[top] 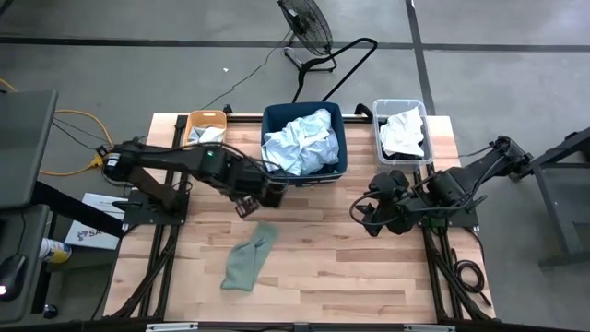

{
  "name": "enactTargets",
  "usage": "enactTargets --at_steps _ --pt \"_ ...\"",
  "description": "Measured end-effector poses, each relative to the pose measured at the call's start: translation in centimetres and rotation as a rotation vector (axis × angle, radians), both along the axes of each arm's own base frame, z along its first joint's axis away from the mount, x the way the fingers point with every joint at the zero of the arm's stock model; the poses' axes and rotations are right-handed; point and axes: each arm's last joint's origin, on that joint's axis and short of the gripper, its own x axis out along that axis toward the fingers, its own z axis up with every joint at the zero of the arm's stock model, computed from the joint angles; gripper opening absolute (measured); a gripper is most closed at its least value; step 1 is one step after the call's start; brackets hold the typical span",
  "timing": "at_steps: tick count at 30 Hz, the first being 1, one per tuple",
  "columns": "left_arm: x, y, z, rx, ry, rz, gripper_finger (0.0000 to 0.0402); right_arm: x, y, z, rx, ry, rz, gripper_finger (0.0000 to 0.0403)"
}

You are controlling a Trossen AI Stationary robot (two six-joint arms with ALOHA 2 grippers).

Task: Pick & Place Cloths
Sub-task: Put the black sock into the yellow bin

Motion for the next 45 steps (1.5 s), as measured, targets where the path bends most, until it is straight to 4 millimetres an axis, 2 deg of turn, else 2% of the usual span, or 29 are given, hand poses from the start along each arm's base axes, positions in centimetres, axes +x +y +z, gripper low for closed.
enactTargets --at_steps 8,16,21,27,34,39,45 --pt "-3.1 0.6 2.8 0.022 -0.154 0.051 0.0000 0.0 0.0 0.0 -0.012 -0.005 -0.007 0.0213" --pt "-6.9 2.6 5.5 0.184 -0.355 0.290 0.0000 0.0 -0.1 0.0 -0.017 -0.007 -0.009 0.0213" --pt "-7.7 4.3 6.1 0.306 -0.394 0.395 0.0000 0.0 -0.1 0.1 -0.028 -0.016 -0.020 0.0213" --pt "-8.1 7.2 6.2 0.439 -0.330 0.466 0.0000 0.0 -0.1 0.1 -0.030 -0.018 -0.023 0.0213" --pt "-9.1 10.7 6.0 0.506 -0.205 0.526 0.0000 0.0 -0.1 0.1 -0.029 -0.018 -0.024 0.0213" --pt "-9.9 12.9 4.6 0.518 -0.082 0.579 0.0000 0.0 -0.1 0.1 -0.026 -0.020 -0.027 0.0213" --pt "-10.8 14.9 1.7 0.520 0.079 0.647 0.0000 0.0 -0.1 0.1 -0.029 -0.023 -0.033 0.0213"
